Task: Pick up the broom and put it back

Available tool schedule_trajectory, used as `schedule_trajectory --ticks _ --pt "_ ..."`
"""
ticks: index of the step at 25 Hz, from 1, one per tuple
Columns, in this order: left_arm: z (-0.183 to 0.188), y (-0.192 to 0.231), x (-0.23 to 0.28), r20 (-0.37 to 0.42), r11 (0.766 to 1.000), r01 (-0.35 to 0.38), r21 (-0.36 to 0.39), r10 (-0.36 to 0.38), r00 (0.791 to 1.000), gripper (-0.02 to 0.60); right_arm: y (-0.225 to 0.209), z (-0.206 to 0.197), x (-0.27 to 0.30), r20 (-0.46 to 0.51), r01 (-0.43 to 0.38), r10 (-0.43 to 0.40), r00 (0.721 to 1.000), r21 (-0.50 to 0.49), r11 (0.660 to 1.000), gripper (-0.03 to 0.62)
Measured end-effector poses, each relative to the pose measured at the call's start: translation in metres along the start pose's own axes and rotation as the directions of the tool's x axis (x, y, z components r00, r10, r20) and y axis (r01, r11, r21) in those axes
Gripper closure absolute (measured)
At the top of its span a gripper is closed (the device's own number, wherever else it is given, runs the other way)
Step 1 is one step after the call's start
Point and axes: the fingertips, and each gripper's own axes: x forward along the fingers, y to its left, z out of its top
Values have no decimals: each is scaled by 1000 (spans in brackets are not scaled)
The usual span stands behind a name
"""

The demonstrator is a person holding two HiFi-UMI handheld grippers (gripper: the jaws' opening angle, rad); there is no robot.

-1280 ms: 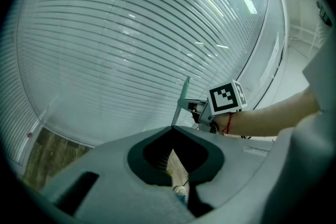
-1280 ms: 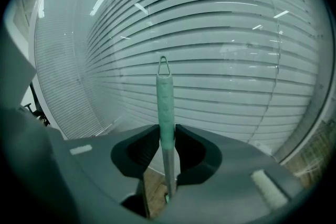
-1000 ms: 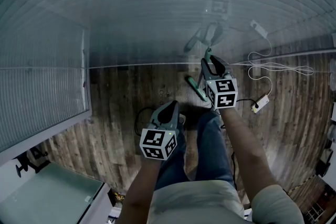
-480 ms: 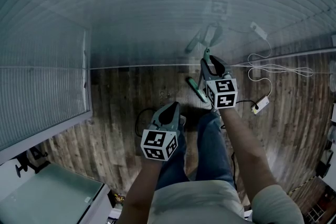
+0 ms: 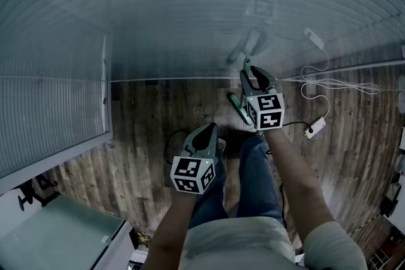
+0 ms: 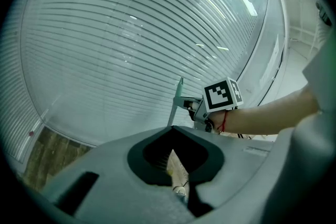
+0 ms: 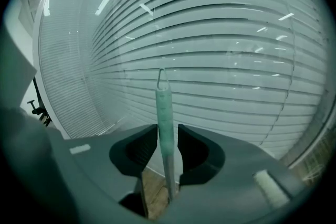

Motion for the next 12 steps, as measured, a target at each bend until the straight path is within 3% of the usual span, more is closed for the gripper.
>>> schedule_trajectory --ticks 12 --pt "-1 19 -8 6 1000 -22 -14 22 1000 581 16 0 12 -3 -12 12 1000 -9 1000 465"
